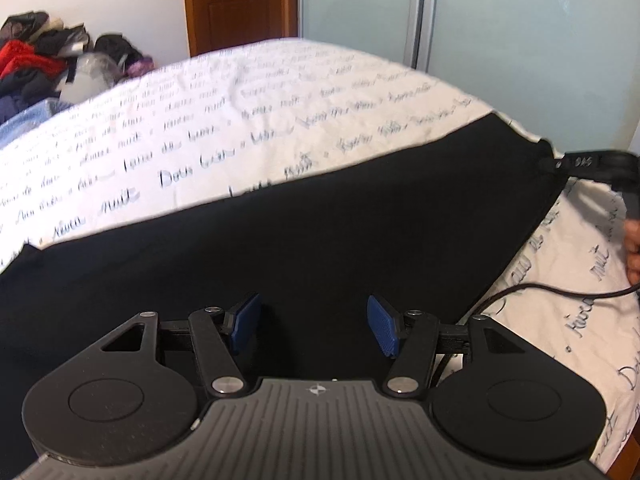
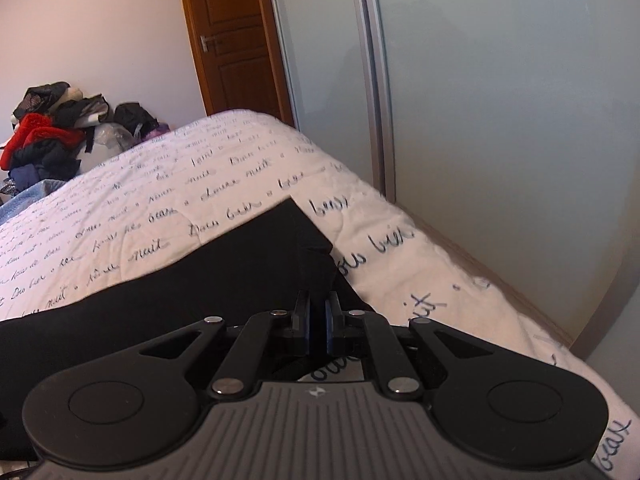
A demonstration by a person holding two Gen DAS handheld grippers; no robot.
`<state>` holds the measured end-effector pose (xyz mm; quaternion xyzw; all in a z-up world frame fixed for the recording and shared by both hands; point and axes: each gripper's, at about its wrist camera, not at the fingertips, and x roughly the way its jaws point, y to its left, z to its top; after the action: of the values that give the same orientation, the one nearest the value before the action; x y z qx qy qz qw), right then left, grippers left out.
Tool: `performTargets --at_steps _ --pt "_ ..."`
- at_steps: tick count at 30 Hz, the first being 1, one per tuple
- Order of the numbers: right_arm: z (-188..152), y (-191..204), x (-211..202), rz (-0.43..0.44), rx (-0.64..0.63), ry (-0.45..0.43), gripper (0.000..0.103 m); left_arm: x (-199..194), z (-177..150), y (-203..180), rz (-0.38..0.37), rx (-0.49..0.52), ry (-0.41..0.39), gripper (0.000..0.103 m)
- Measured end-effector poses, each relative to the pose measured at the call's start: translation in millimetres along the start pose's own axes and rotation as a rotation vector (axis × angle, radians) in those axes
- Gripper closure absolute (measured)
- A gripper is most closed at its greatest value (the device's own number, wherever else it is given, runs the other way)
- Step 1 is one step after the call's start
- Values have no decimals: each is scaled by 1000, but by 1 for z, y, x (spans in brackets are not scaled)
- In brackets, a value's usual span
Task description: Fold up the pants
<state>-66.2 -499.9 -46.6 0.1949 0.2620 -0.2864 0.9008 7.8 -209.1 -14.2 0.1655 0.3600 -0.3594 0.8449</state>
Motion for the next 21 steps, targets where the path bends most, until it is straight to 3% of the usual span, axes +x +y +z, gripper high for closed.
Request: performTargets --at_steps 3,7,9,12,15,18,21 --pt "3 -5 -7 -19 36 -17 83 -6 1 2 1 0 -23 42" --pt "6 -5 -26 -137 48 -132 82 -8 4 3 12 -1 -45 42" --pt "8 2 -33 -83 8 -155 82 -6 6 3 3 -9 -41 42" --pt "7 16 -21 20 -59 -49 82 0 5 2 -1 -11 -12 42" --pt "-1 16 -4 0 -77 32 82 2 3 0 4 3 14 42" --pt "-1 5 -13 12 13 -8 81 -6 4 0 26 13 -26 42" --pt "-1 16 -20 38 -38 -30 75 -7 9 -2 24 16 -47 37"
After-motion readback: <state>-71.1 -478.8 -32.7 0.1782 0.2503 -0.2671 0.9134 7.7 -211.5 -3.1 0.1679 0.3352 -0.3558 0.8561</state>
